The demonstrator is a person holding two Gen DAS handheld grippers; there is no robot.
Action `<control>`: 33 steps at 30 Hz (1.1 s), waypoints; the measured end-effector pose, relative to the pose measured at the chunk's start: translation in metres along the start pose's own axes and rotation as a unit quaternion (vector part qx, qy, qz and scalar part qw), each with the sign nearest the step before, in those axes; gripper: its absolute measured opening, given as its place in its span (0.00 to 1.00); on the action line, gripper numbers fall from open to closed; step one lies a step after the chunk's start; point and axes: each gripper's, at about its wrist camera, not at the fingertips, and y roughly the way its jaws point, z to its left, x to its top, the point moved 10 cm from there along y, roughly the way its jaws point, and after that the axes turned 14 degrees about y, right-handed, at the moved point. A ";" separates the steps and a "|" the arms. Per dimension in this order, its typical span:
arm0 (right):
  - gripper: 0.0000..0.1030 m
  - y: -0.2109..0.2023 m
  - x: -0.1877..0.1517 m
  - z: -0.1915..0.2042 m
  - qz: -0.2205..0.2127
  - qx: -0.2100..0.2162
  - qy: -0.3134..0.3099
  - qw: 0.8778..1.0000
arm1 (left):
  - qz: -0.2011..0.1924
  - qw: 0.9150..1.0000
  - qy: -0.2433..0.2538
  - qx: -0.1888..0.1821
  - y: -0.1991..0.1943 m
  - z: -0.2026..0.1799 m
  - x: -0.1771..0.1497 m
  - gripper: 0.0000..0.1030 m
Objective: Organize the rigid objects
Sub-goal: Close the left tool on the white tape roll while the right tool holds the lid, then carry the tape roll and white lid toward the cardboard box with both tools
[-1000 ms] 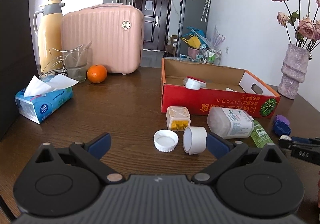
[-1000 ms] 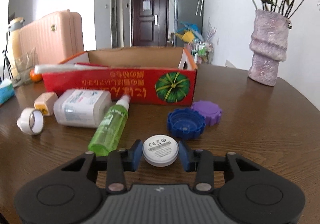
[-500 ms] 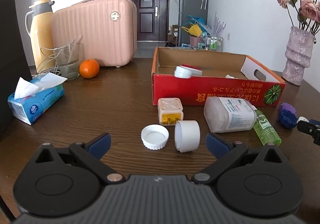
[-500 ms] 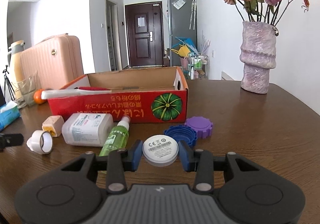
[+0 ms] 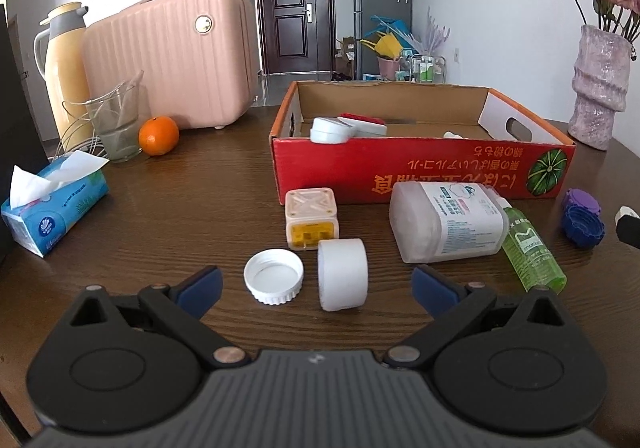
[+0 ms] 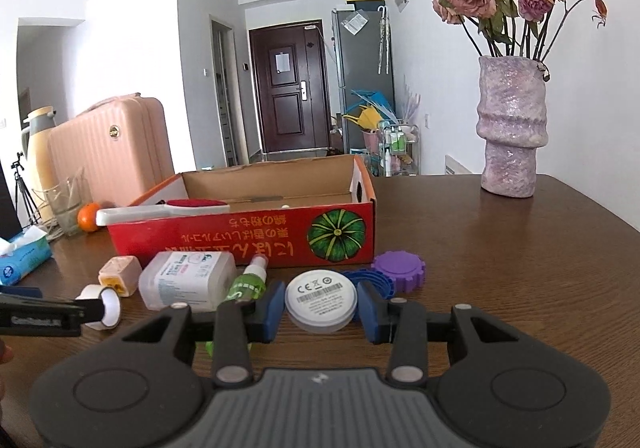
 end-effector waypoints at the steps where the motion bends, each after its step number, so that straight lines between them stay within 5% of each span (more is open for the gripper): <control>1: 0.38 0.000 0.000 0.000 0.000 0.001 0.000 1.000 | 0.000 1.000 0.000 0.000 0.001 -0.001 0.000 0.99; 4: 0.38 -0.001 -0.001 0.002 0.001 0.003 -0.001 1.000 | 0.003 1.000 0.000 -0.003 0.004 -0.005 0.002 0.90; 14: 0.38 0.002 -0.004 0.002 0.006 0.001 -0.004 1.000 | 0.013 0.999 0.003 -0.035 0.011 -0.013 -0.001 0.24; 33: 0.38 -0.001 -0.007 0.007 -0.003 0.002 -0.017 1.000 | -0.040 0.999 -0.005 -0.035 -0.031 -0.003 0.006 0.24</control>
